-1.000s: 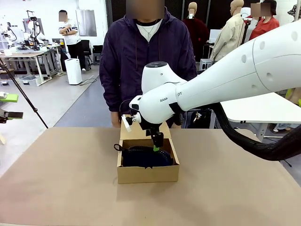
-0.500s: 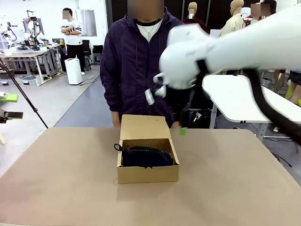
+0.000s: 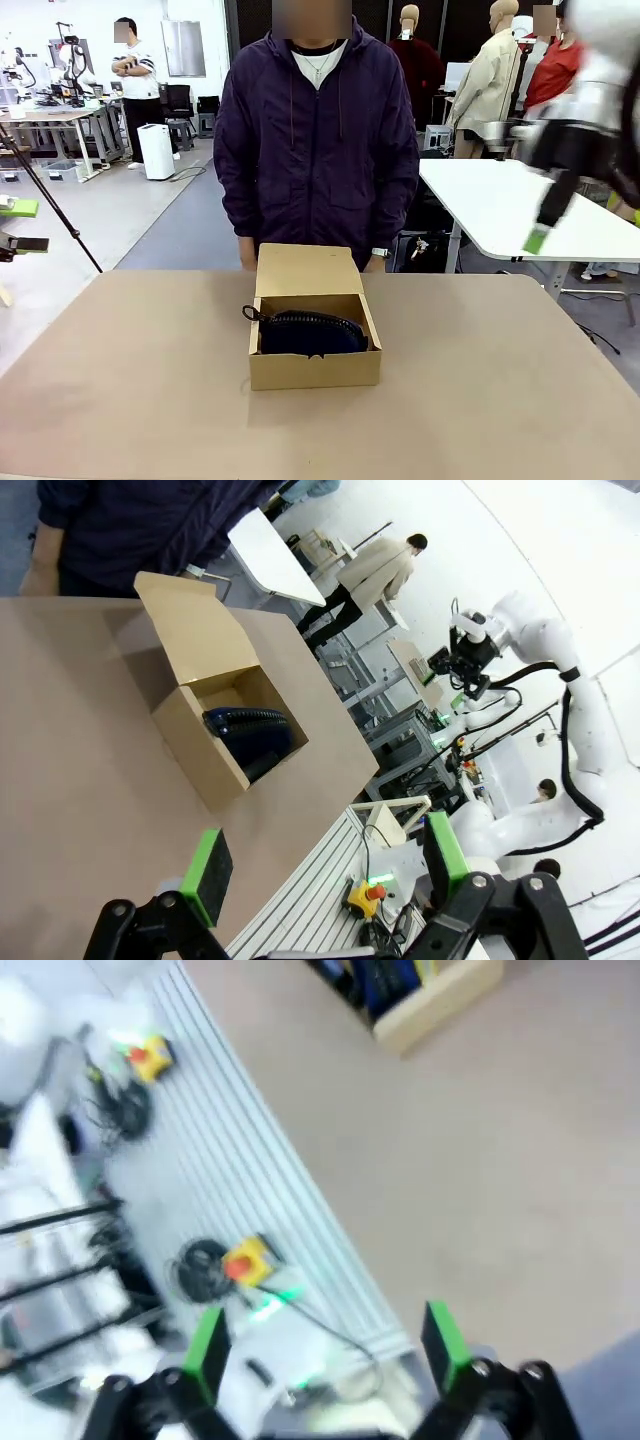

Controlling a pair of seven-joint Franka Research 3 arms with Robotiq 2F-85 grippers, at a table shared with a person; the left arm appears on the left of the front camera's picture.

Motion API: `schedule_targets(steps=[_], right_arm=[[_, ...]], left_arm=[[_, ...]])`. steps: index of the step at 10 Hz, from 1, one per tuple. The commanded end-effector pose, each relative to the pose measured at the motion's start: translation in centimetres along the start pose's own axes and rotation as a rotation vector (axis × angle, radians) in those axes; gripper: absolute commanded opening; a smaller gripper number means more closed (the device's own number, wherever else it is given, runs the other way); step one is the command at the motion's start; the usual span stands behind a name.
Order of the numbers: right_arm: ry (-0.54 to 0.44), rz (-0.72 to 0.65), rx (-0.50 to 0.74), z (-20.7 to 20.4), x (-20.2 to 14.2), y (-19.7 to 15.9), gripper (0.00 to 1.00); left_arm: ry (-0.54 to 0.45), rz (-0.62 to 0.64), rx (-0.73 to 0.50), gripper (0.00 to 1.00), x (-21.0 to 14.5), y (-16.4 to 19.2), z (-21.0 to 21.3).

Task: Pack the items into the box.
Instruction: Pick up the item indicated by the person and place it inside the Mailer Box.

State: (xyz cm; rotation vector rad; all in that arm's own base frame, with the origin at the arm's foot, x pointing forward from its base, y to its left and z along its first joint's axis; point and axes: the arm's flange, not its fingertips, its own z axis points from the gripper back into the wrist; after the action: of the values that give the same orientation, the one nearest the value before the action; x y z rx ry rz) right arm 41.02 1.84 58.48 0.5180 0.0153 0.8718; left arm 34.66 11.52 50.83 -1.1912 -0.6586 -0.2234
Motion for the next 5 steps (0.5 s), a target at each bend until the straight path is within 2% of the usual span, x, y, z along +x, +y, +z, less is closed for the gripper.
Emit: schedule_targets(steps=[1,2,3,4,5], right_arm=[[-0.866,-0.565,0.208,0.3,-8.0,1.0,1.0],[-0.994,-0.612,0.265,-0.3,-11.2,1.4,1.0],[-1.146,-0.583,0.298,-1.7,-13.6,1.8,1.0],[-1.261,-0.56,0.346,-3.5,-15.0,2.0,1.0],[-1.323,-0.531,0.404,-5.3,-15.5,1.9,1.0]], left_arm=[[0.018,0.005,-0.002,1.0,-0.1,-0.2,0.3],[0.018,0.005,-0.002,1.0,-0.1,-0.2,0.3],[0.018,0.005,-0.002,1.0,-0.1,-0.2,0.3],[0.018,0.005,-0.002,1.0,-0.1,-0.2,0.3],[0.018,0.005,-0.002,1.0,-0.1,-0.2,0.3]])
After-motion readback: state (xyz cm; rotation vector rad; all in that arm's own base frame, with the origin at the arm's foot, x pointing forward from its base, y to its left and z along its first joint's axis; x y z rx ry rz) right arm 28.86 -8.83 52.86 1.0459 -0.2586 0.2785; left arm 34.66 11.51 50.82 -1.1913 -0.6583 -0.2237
